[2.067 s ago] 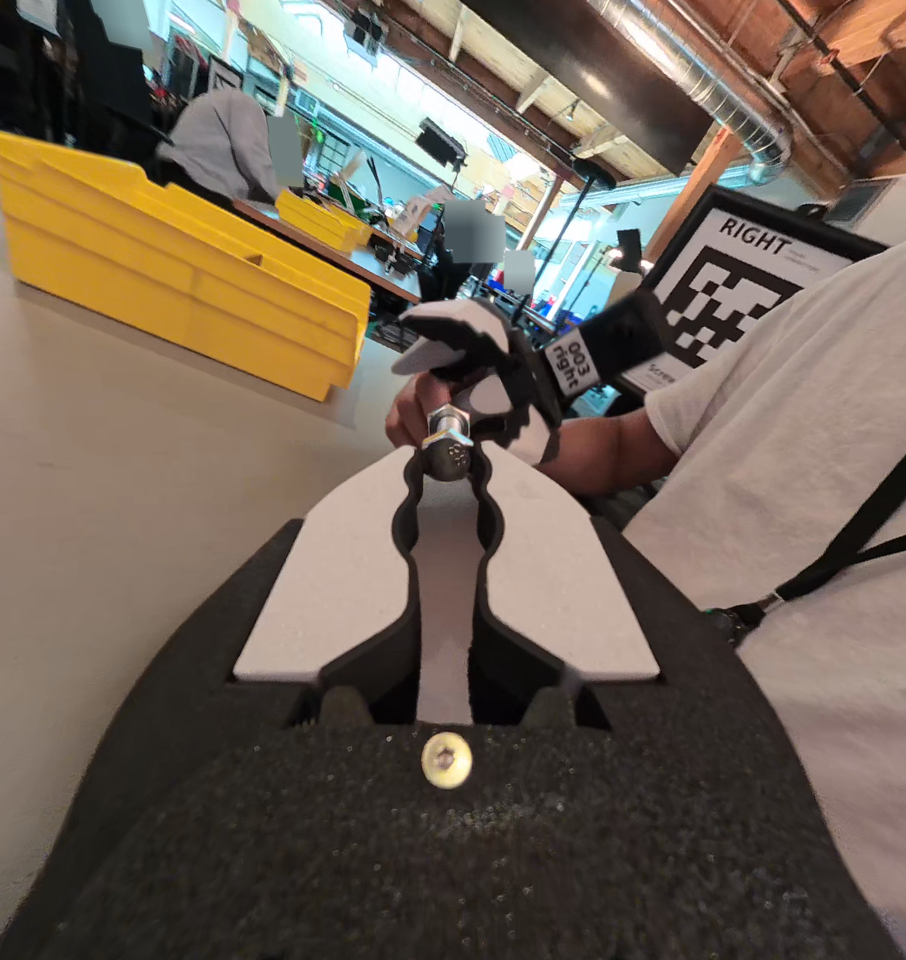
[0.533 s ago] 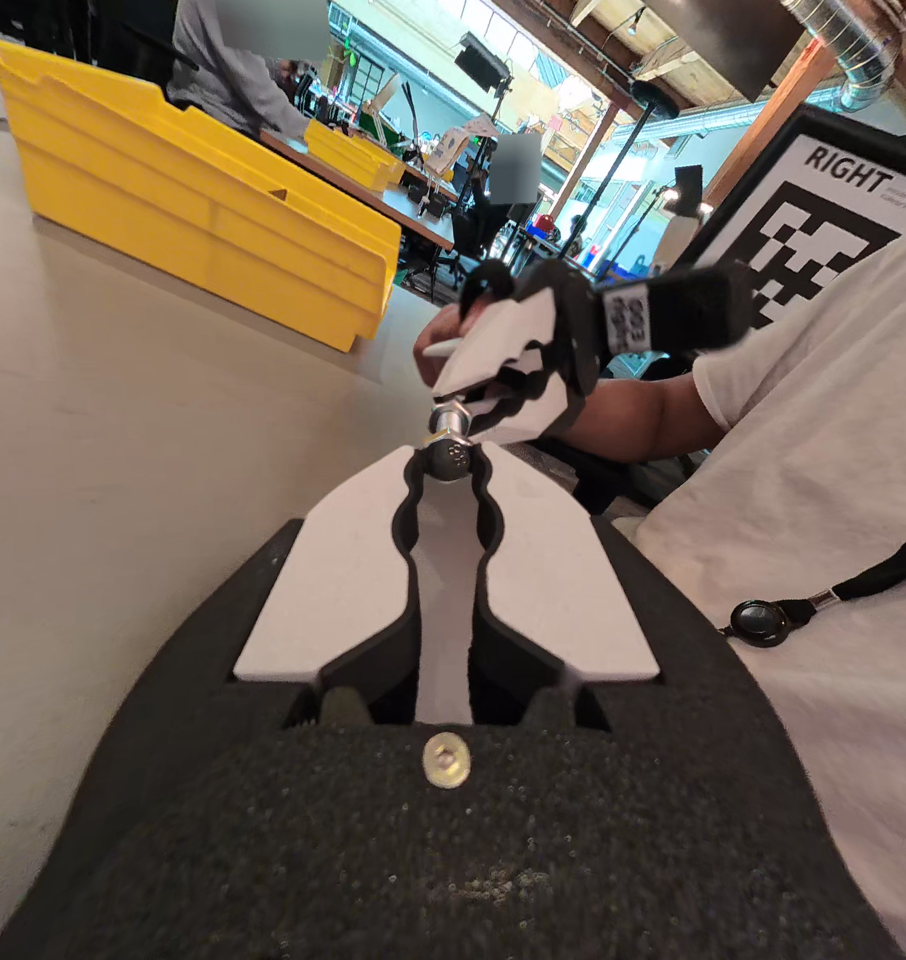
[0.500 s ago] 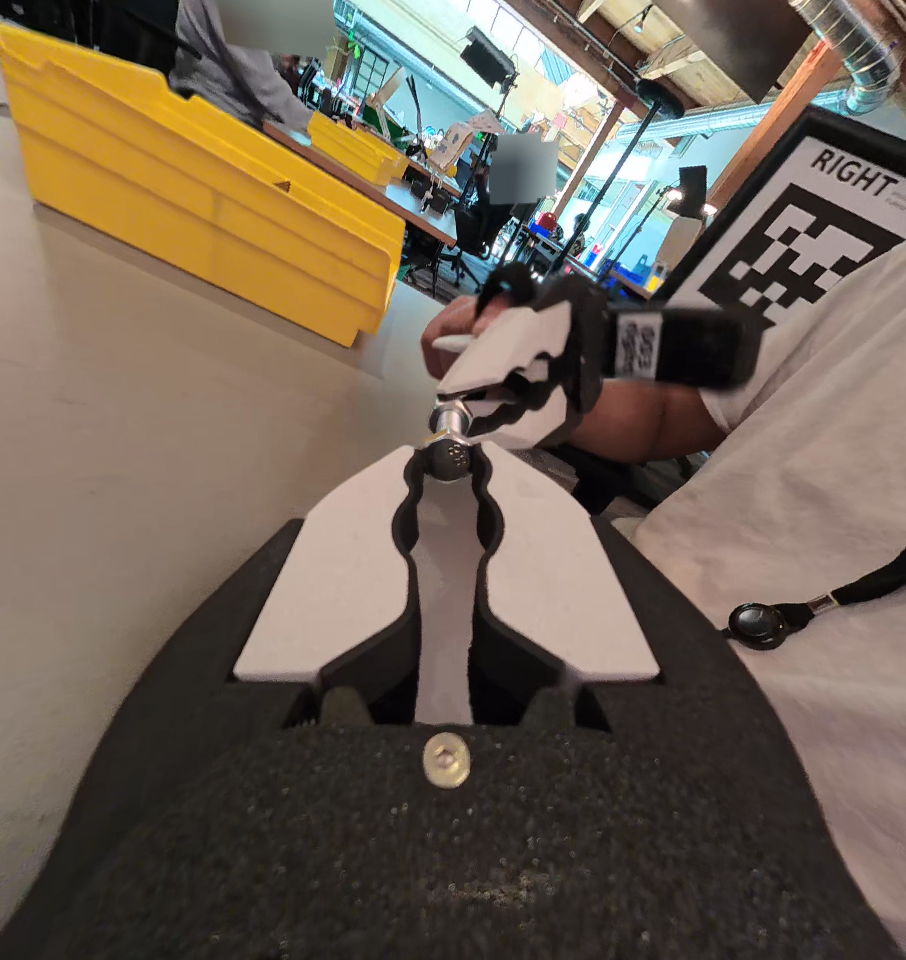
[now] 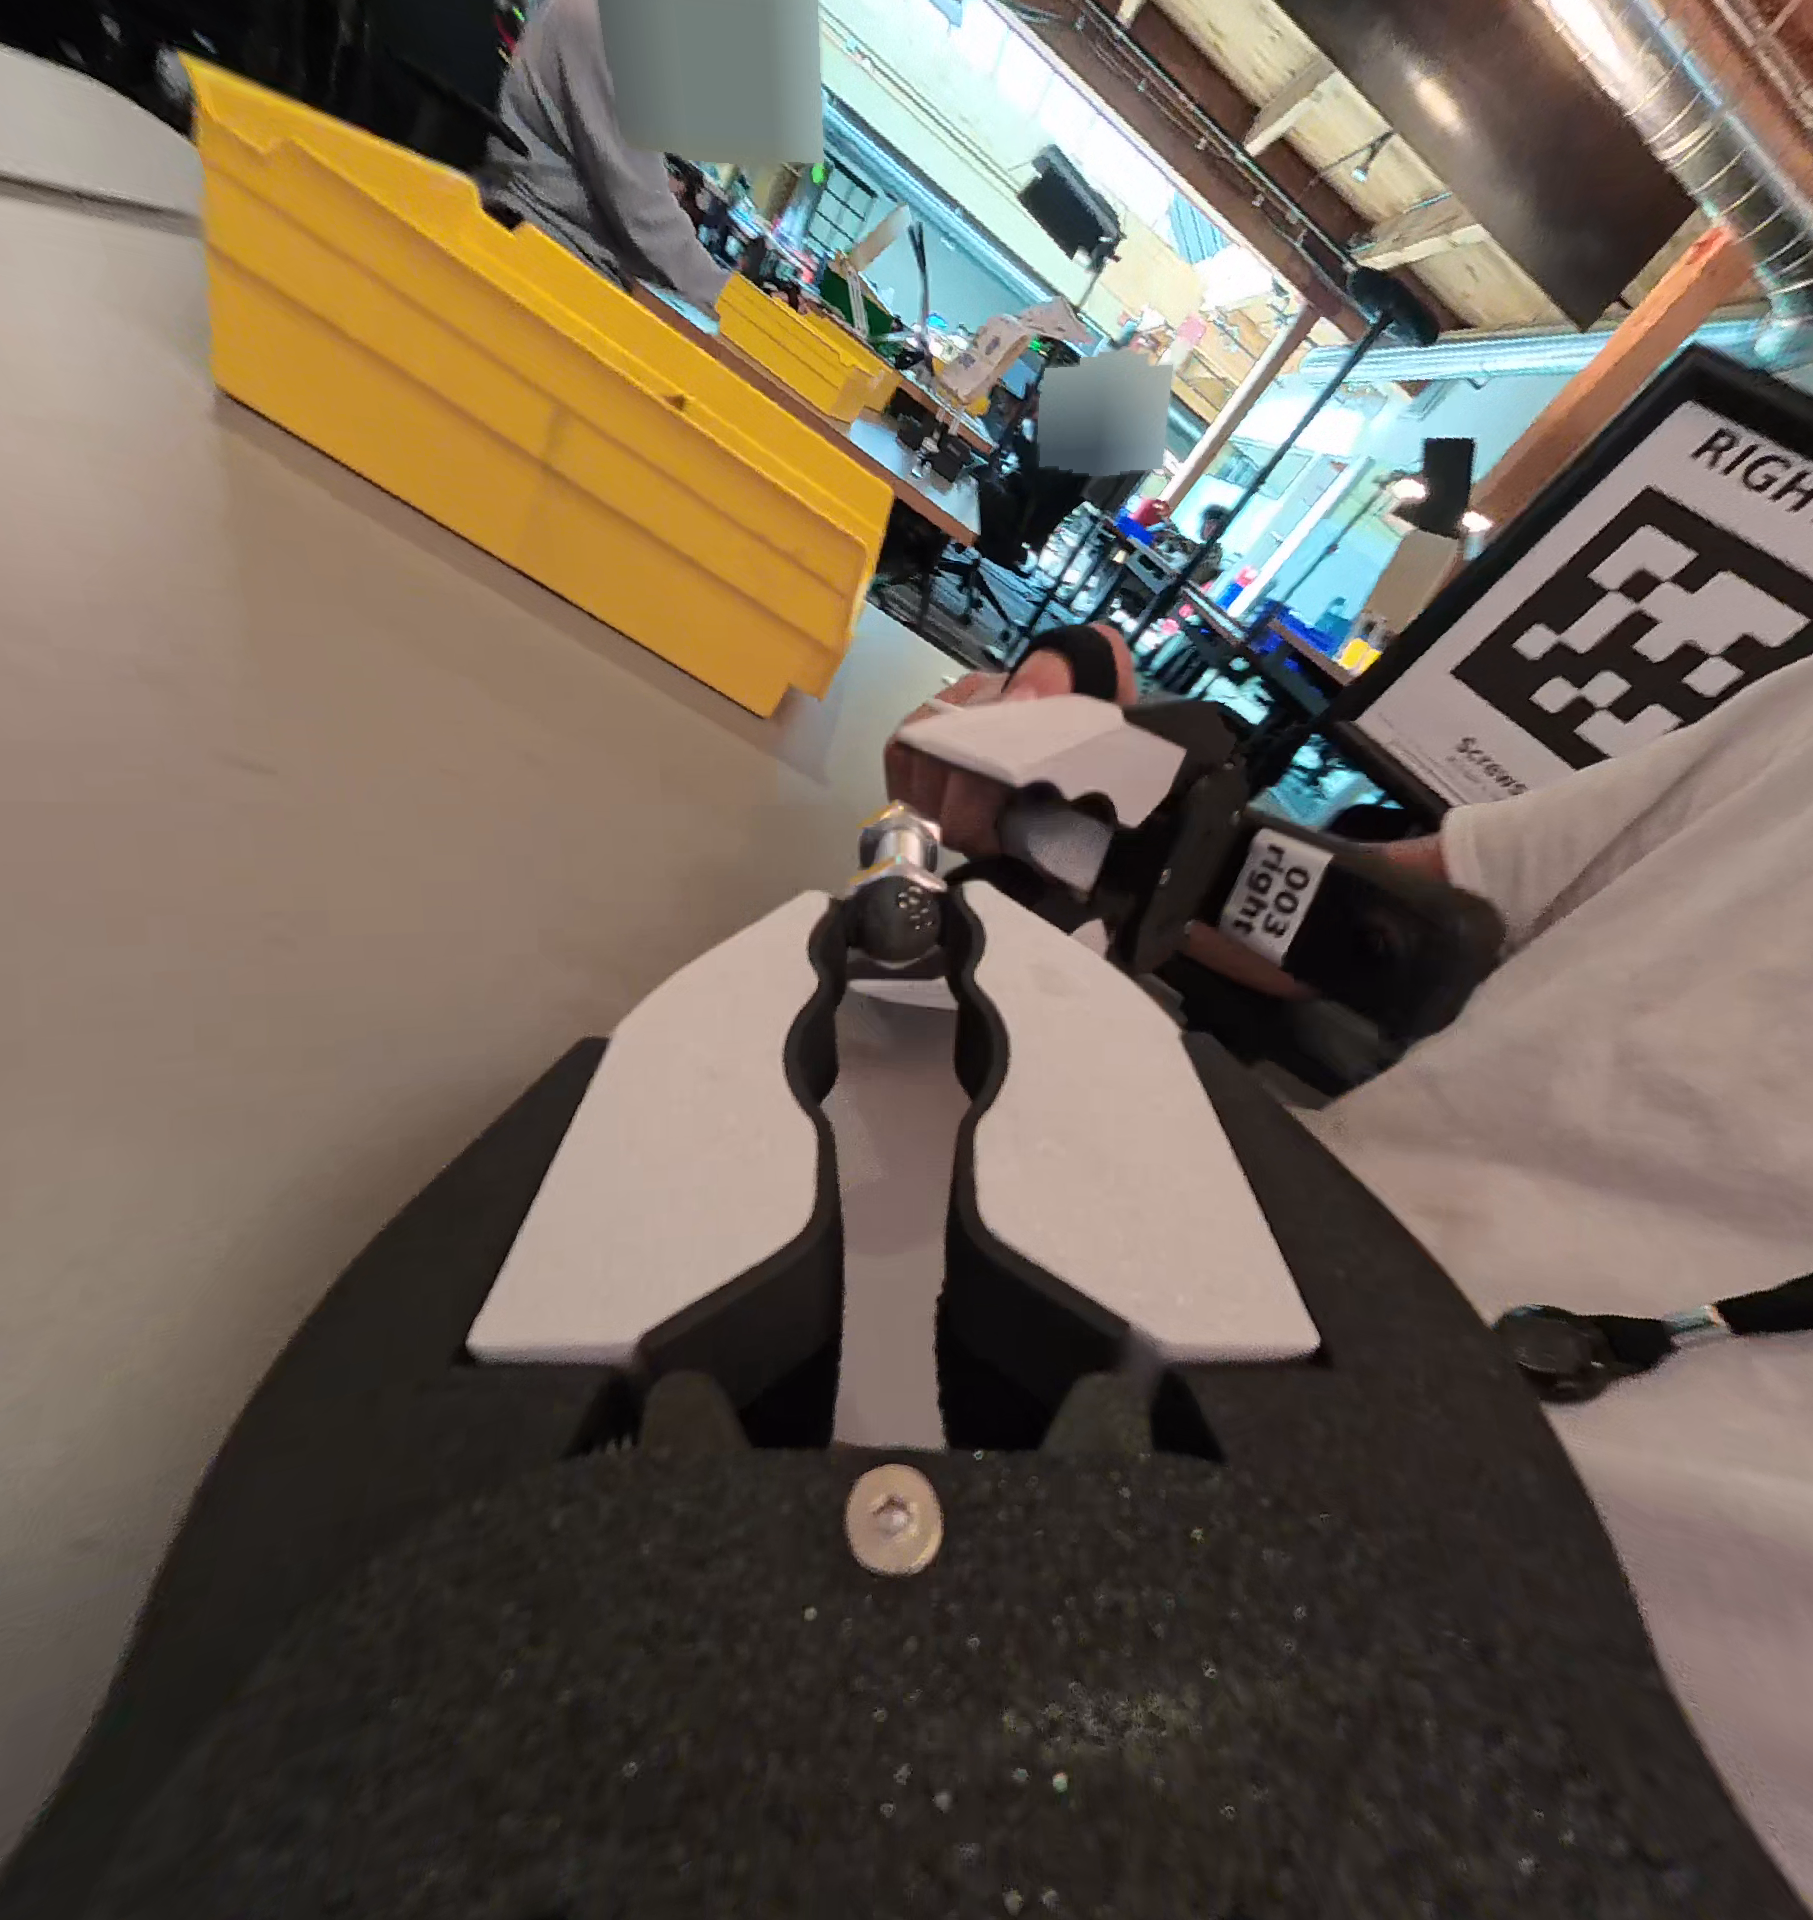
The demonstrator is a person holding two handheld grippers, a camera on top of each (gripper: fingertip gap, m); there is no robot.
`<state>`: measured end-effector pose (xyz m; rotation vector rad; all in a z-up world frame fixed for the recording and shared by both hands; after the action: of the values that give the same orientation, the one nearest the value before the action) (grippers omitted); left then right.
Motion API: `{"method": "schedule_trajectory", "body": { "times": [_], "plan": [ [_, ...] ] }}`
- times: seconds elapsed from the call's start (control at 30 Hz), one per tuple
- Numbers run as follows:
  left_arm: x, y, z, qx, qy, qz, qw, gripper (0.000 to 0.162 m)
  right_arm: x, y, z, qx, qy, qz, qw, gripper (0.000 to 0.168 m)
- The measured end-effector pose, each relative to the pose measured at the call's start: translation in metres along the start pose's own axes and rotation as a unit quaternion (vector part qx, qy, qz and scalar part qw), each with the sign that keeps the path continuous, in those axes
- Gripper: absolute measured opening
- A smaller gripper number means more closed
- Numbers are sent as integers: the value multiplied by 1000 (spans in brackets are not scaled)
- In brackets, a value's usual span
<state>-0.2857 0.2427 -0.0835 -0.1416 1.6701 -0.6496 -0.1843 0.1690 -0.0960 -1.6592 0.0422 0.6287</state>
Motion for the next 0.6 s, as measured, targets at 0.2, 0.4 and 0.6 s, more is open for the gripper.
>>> {"method": "schedule_trajectory", "body": {
  "times": [0.2,0.4,0.6],
  "plan": [
    [-10,-3,-8,-64,-20,127,990,17,30,-17,7,-101,32,338,935,63],
    [-16,-7,-14,-86,-42,207,974,17,31,-31,5,-311,-63,699,641,59],
    [-13,-14,-7,-63,-37,226,971,17,26,-23,8,-430,-111,808,387,54]
  ]
}}
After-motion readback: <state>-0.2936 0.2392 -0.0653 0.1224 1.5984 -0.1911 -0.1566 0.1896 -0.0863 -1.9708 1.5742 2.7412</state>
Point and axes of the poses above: each gripper's, where its closed fingertips meet, z out along the fingers, x out of its underside, y = z × x across the jaws, the point moved 6 cm from there along -z, back along the fingers, and after that the axes turned 2 degrees about z, right-handed, at the moved point
